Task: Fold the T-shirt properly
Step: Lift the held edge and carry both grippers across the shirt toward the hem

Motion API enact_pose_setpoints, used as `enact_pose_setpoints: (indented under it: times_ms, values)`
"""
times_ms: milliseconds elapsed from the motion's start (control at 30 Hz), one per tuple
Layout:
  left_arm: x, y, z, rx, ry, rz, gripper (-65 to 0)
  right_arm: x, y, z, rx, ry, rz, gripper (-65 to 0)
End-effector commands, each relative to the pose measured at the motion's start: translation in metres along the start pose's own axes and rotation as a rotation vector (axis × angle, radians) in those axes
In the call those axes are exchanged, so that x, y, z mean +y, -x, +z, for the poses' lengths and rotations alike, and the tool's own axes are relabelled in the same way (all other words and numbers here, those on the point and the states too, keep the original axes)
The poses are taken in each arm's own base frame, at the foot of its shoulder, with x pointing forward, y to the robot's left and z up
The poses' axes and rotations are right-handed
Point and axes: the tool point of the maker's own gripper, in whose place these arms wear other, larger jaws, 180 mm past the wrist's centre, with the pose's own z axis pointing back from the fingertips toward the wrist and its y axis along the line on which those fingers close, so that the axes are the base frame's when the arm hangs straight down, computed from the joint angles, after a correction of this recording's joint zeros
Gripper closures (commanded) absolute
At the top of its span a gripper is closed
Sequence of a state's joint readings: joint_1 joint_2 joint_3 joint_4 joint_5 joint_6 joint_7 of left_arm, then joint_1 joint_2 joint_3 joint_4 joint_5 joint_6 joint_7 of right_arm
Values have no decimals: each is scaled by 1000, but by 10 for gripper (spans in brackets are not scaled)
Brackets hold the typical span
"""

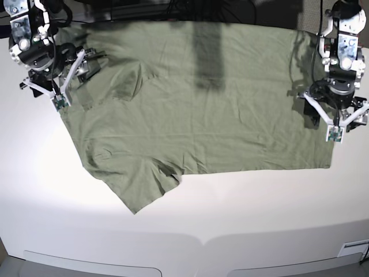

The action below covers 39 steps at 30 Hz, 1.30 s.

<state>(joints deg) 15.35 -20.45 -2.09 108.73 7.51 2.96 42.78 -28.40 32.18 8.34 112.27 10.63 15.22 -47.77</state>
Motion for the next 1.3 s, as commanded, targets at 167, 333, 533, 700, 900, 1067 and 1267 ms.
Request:
enact_pose_setpoints:
  times_ms: [167,333,533,700,900,1067,1267]
  values:
    - [8,-13,2,-44,-25,-7,-451,1,-43,-2,-125,37,-85,-416]
    - [8,-13,2,-47,-25,-7,-451,17,-69,-4,-196,6,-179,-416]
    - [8,-39,5,-188,-24,-7,-451,26,-114,0,-359,-15,-267,-416]
    - [8,-52,8,-266,-23,-7,-451,28,-155,10,-493,-53,-341,-416]
    - [10,-61,7,-286,-29,-3,-451,31,-201,26,-621,-155,-424,-416]
    - [18,-84,5,-338,-50,11,-451,26,-219,32,-649,-170,-413,-416]
    - [27,-124,5,-425,-46,74,-451,23,-239,43,-708,-178,-364,-416]
